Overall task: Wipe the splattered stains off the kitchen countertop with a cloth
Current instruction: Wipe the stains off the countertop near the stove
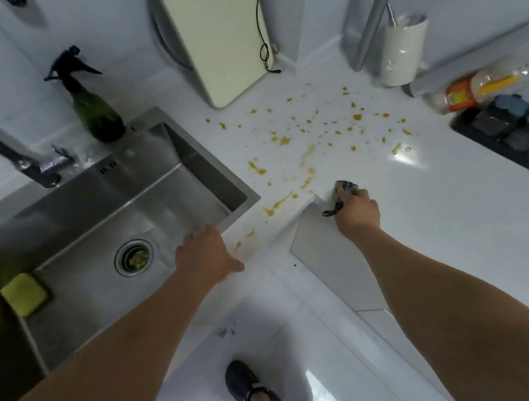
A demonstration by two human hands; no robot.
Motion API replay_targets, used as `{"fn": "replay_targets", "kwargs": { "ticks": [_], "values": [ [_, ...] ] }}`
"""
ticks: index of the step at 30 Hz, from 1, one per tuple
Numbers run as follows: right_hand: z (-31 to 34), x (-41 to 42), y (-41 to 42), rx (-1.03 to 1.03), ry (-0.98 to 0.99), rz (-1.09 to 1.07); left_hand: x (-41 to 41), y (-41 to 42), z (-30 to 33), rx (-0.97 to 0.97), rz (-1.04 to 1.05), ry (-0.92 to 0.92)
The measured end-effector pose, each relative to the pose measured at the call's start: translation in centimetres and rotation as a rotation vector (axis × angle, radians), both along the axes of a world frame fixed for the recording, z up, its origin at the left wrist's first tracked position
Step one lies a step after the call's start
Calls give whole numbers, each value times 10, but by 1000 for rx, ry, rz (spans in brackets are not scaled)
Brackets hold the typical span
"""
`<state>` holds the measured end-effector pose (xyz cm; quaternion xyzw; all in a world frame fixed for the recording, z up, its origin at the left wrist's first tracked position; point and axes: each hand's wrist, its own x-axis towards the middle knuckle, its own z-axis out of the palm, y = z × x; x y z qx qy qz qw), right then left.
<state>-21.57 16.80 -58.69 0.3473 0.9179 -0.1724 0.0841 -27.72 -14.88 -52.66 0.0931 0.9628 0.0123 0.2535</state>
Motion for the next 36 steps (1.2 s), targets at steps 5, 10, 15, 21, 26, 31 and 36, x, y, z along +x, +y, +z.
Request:
{"fn": "replay_targets", "kwargs": {
  "ticks": [5, 10, 15, 21, 26, 31, 36],
  "values": [
    [-2, -37, -8, -44, -20, 123, -1, -4, -10, 34, 12, -40],
    [-3, -68, -29, -50, -25, 171, 0, -2, -12, 4, 1, -48],
    [-4, -67, -73, -42, -39, 441, 1, -3, -12, -28, -3, -36],
    [-1, -67, -39, 9, 29, 459, 5, 4, -11, -38, 22, -16],
    [-3, -92, -43, 7, 27, 377, 4, 4, -8, -22, 33, -19],
    [-7, -84, -77, -15, 59, 506, 3, 1, -8, -43, 44, -18],
    [-6, -54, -92, -78, 44, 744, 5, 5, -3, -69, 54, -22]
  ]
}}
